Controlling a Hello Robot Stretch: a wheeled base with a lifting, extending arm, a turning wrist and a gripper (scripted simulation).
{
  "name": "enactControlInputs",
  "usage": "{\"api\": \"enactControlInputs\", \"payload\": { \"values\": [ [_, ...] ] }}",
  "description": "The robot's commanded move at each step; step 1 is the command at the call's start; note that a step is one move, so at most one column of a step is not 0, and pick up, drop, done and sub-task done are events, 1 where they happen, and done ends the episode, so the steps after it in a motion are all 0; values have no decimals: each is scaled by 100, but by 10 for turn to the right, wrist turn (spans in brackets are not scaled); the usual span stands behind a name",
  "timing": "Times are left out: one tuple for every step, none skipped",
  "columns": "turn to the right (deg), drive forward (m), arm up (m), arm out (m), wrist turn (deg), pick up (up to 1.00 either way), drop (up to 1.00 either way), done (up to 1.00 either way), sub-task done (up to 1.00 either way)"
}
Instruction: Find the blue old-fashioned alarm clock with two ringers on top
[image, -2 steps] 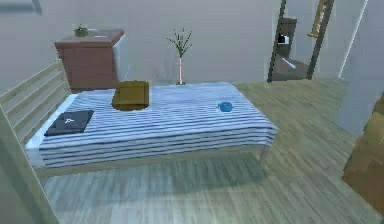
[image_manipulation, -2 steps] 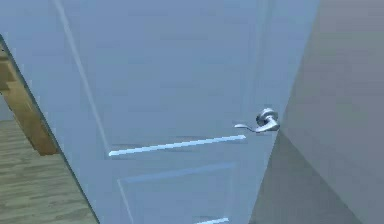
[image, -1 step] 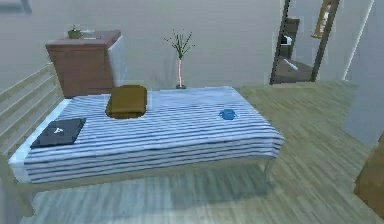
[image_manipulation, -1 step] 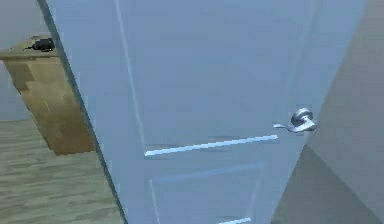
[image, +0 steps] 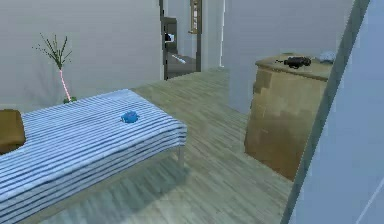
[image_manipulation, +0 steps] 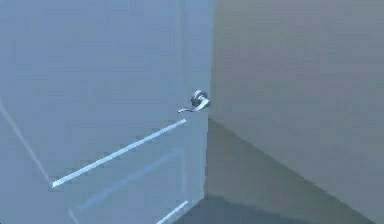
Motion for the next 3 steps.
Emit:
{"api": "enactControlInputs", "payload": {
  "values": [
    [0,40,0,0,0,0,0,0,0],
    [-450,0,0,0,0,0,0,0,0],
    [-240,0,0,0,0,0,0,0,0]
  ]
}}
